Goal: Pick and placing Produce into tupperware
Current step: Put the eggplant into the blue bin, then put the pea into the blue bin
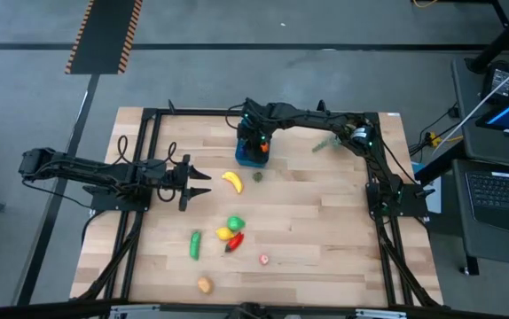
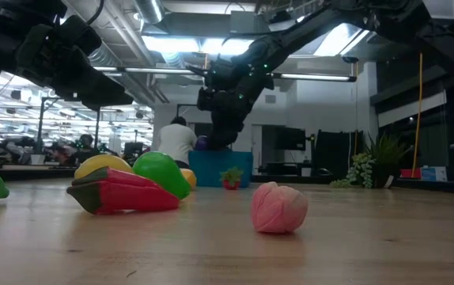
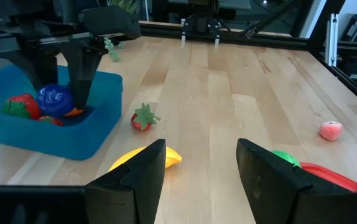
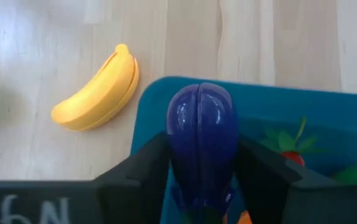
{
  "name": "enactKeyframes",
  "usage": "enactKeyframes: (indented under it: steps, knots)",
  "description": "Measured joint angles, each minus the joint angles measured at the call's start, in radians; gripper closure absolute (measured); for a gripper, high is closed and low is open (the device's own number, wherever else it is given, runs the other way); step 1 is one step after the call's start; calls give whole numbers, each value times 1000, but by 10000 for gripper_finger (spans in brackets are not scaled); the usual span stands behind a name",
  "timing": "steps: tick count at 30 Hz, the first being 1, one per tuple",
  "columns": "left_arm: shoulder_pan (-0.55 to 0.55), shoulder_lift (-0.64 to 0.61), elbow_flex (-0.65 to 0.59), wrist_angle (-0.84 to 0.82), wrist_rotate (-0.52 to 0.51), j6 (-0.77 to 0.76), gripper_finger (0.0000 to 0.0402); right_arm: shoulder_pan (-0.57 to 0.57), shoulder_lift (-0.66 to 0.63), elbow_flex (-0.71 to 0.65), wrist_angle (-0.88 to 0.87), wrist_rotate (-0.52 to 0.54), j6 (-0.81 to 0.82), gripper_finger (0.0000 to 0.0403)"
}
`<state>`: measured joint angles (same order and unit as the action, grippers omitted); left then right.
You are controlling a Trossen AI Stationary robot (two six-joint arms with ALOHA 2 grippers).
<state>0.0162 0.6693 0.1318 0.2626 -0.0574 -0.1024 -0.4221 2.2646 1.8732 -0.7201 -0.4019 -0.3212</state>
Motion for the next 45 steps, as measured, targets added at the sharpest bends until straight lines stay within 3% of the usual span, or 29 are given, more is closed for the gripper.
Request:
enactKeyframes:
  steps: [10, 15, 22, 26, 32, 45]
  knots:
    - [0, 0, 0, 0, 0, 0, 211, 0, -1, 1, 7, 0, -1, 224]
    - [0, 0, 0, 0, 0, 0, 211, 0, -1, 81, -28, 0, 41, 227]
    - [0, 0, 0, 0, 0, 0, 211, -1, -4, 260, -229, 0, 51, 225]
    - [0, 0, 0, 0, 0, 0, 211, -7, -40, 256, -280, 1, 47, 227]
    - [0, 0, 0, 0, 0, 0, 211, -14, -175, 76, -202, 2, 51, 226]
    - [1, 0, 0, 11, -11, 0, 211, 15, -729, -634, 323, 10, 163, 226]
